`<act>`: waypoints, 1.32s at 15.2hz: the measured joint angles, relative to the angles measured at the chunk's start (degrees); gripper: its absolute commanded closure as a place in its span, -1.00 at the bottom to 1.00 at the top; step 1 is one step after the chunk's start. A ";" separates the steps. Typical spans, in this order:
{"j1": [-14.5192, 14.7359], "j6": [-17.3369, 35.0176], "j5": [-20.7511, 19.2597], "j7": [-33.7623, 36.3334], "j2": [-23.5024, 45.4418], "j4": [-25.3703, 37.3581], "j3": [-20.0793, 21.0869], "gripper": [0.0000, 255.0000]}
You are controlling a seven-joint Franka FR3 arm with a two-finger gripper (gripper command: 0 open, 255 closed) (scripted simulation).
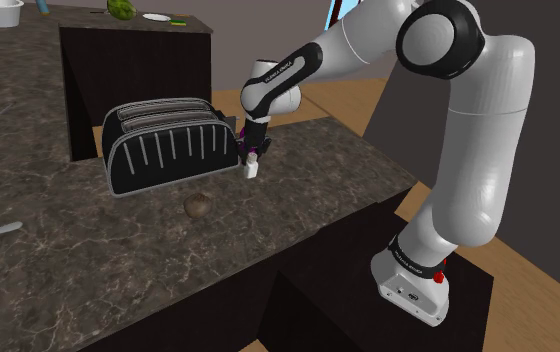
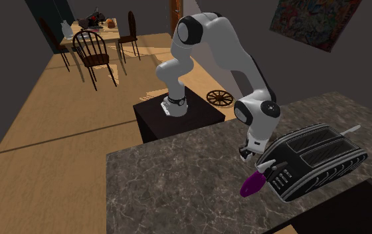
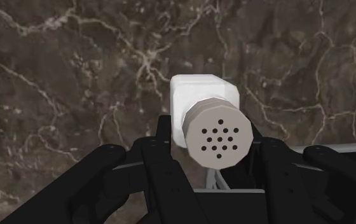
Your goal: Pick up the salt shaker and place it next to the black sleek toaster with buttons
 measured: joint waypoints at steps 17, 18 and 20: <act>-0.22 -5.89 -1.11 0.71 -4.46 1.45 -0.68 -1.00; -0.22 -5.94 -1.12 0.71 -4.50 1.45 -0.69 -1.00; -0.22 -5.98 -1.12 0.71 -4.53 1.45 -0.69 -1.00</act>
